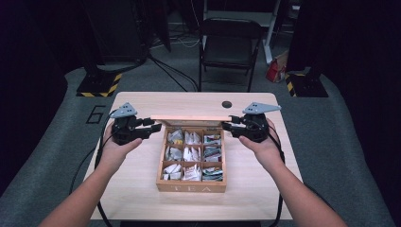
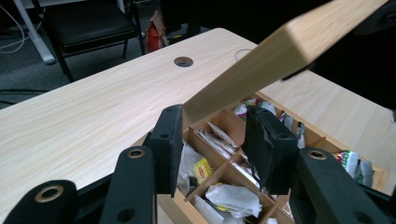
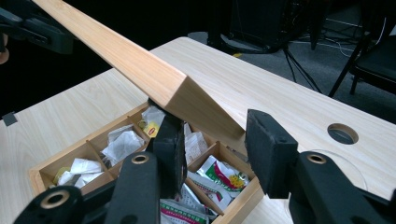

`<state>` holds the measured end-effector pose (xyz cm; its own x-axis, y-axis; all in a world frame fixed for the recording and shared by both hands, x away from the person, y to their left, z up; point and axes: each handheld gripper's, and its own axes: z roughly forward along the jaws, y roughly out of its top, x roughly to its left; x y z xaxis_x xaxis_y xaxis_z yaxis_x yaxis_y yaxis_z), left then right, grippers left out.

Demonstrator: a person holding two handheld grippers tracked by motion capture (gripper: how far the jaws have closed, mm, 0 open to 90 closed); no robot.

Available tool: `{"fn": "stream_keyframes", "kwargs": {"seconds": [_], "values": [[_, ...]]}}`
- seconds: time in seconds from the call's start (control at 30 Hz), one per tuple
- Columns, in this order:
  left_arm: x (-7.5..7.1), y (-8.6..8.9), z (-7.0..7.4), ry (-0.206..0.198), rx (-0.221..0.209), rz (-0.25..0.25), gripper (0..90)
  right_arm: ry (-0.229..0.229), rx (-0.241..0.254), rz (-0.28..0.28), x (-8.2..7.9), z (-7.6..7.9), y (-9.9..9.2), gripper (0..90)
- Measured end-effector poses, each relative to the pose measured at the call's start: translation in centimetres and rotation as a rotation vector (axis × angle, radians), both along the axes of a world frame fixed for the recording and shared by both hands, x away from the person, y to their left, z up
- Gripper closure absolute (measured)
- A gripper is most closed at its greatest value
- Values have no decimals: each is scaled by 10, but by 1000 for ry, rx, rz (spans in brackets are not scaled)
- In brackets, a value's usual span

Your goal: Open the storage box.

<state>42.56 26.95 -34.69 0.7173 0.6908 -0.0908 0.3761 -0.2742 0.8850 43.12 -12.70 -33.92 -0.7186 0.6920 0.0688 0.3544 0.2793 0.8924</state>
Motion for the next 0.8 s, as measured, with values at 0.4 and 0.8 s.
{"fn": "stream_keyframes", "kwargs": {"seconds": [0.4, 0.8], "values": [[-16, -3, 8, -37, -14, 7, 565, -9, -2, -3, -11, -8, 0, 572], [-20, -2, 5, -25, -12, 2, 568, -4, 11, 14, -13, -12, -2, 566]]}}
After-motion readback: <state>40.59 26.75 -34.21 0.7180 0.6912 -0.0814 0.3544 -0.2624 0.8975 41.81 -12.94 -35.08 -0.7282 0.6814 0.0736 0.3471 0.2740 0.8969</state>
